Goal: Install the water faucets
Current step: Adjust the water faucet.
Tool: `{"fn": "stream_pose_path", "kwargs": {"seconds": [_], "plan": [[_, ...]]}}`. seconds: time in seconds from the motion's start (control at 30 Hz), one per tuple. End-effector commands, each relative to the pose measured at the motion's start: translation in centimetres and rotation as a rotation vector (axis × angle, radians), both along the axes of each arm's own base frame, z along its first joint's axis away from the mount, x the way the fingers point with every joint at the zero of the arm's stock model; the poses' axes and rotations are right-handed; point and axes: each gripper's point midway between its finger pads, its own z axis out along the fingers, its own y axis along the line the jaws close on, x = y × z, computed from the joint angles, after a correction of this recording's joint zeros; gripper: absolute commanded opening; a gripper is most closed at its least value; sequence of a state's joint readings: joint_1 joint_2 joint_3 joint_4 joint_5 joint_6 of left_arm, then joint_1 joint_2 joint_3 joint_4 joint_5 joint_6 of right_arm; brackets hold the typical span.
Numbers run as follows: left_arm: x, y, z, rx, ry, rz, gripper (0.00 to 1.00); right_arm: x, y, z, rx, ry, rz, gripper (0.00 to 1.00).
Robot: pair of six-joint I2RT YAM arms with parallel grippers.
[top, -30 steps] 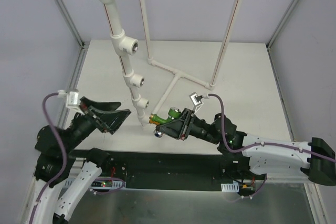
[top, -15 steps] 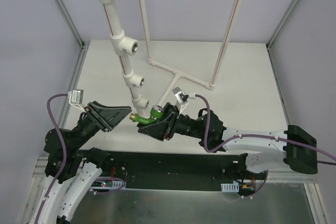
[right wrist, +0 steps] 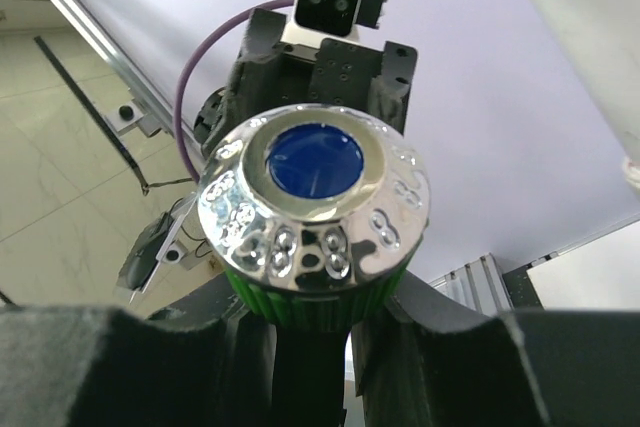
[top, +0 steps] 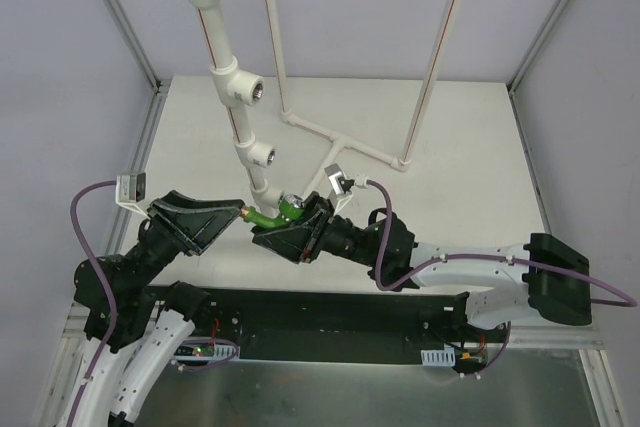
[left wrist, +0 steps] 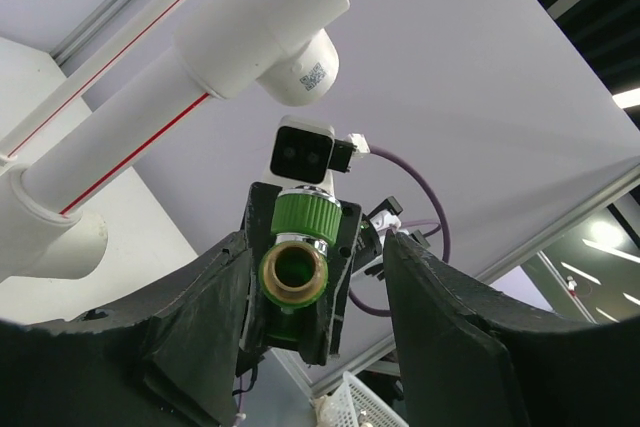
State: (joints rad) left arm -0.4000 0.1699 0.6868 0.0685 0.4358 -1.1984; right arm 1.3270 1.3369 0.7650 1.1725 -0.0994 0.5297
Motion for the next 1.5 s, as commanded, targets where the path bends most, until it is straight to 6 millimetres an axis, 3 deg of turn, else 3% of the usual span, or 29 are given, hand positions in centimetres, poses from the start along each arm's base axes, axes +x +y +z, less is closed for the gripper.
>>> {"fn": "stream_pose_path", "kwargs": {"seconds": [0.0, 0.33, 0.83, 1.0, 1.17, 1.47], "plan": [[-0.7, 0.3, 1.2, -0.034, -0.063, -0.003, 0.57, 1.0, -0.8, 4.4, 0.128, -0.007, -0.076, 0.00], [-0.3, 0.0, 0.7, -0.012, -0.073, -0.003, 0.58, 0.9, 0.0, 4.3, 0.115, -0.002, -0.075, 0.00], [0.2, 0.0, 0.7, 0.013, -0.093, 0.023, 0.46, 1.5, 1.0, 2.6, 0.074, 0.051, -0.110, 0.00], [0.3, 0.1, 0.8, 0.021, -0.112, 0.044, 0.54, 1.3, 0.9, 2.2, 0.066, 0.059, -0.104, 0.00], [0.6, 0.2, 0.8, 0.028, -0.120, 0.059, 0.56, 1.2, 0.7, 2.1, 0.072, 0.065, -0.108, 0.00], [0.7, 0.1, 0.6, 0.042, -0.124, 0.059, 0.42, 1.2, 0.9, 1.8, 0.065, 0.076, -0.107, 0.00]]}}
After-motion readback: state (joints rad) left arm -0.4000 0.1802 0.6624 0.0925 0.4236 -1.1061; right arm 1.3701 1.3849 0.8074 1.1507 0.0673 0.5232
